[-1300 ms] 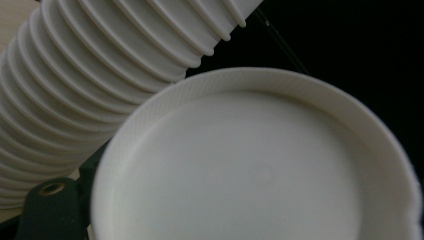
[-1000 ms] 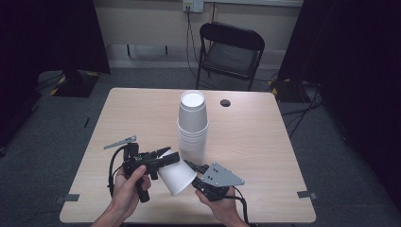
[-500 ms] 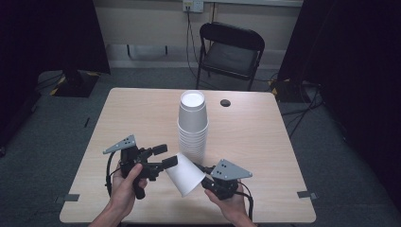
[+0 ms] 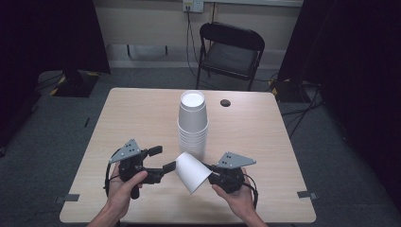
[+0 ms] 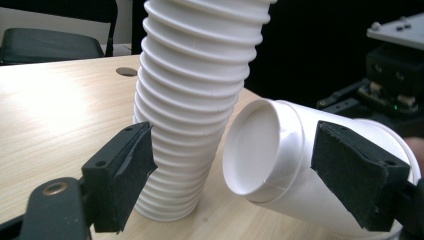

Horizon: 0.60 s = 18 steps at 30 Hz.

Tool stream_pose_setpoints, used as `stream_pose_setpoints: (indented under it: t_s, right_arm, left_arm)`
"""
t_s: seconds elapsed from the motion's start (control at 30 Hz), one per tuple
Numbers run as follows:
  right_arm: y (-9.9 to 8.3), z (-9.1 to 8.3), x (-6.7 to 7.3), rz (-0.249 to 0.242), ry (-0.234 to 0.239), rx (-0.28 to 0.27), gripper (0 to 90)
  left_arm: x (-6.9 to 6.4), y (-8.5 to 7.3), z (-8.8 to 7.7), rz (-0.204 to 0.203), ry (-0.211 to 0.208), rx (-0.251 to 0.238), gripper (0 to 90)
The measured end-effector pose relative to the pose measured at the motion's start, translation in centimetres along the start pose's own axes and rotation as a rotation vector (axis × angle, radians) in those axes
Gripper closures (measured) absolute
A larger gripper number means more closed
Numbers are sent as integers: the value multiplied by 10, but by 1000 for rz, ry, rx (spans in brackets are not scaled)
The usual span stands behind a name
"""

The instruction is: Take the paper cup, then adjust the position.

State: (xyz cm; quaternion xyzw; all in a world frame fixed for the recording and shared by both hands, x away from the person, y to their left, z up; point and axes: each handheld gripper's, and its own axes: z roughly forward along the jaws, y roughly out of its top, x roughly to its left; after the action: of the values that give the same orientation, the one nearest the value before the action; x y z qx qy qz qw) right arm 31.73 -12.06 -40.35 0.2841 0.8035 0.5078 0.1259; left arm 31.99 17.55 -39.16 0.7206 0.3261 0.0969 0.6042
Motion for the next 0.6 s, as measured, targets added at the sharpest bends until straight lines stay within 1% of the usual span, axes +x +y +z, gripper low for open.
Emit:
stream_pose_setpoints:
  t_s: [0.03, 0.1, 0.13, 0.17, 0.23, 0.27, 0.3, 0.33, 0.37, 0.47, 0.5, 0.53, 0.57, 0.6]
  right_arm:
    - [0, 0, -1, 1, 3, 7, 848]
    - [0, 0, -4, 14, 14, 39, 848]
    - [0, 1, -5, 14, 11, 40, 848]
    - [0, 1, -7, 14, 10, 52, 848]
    - [1, 1, -9, 16, 12, 67, 848]
    - [2, 1, -10, 16, 21, 86, 848]
    - [2, 1, -11, 12, 25, 93, 848]
    - [3, 2, -12, 14, 40, 117, 848]
    - [4, 3, -12, 12, 43, 129, 848]
    - [6, 3, -14, 13, 51, 156, 848]
    - [7, 3, -14, 12, 53, 161, 849]
    - [8, 4, -15, 17, 63, 177, 849]
    - [8, 5, -15, 16, 67, 184, 849]
    - [8, 5, -16, 14, 76, 191, 848]
  left_arm:
    - [-1, -1, 0, 18, -6, 7, 175]
    - [-2, -3, 1, 43, 8, 18, 185]
    - [-2, -3, 1, 52, 5, 17, 185]
    - [-2, -4, 1, 57, -4, 26, 185]
    - [-3, -4, 2, 59, -5, 22, 185]
    - [-3, -5, 2, 76, -10, 32, 185]
    - [-3, -6, 3, 82, -13, 32, 185]
    - [-4, -6, 3, 88, -5, 40, 185]
    - [-4, -7, 3, 96, -10, 48, 185]
    - [-5, -10, 4, 100, -11, 60, 161]
    - [-5, -11, 5, 99, -16, 57, 160]
    - [-5, -10, 5, 105, -17, 64, 160]
    - [-5, -10, 5, 110, -26, 69, 160]
    - [-5, -11, 5, 112, -23, 72, 160]
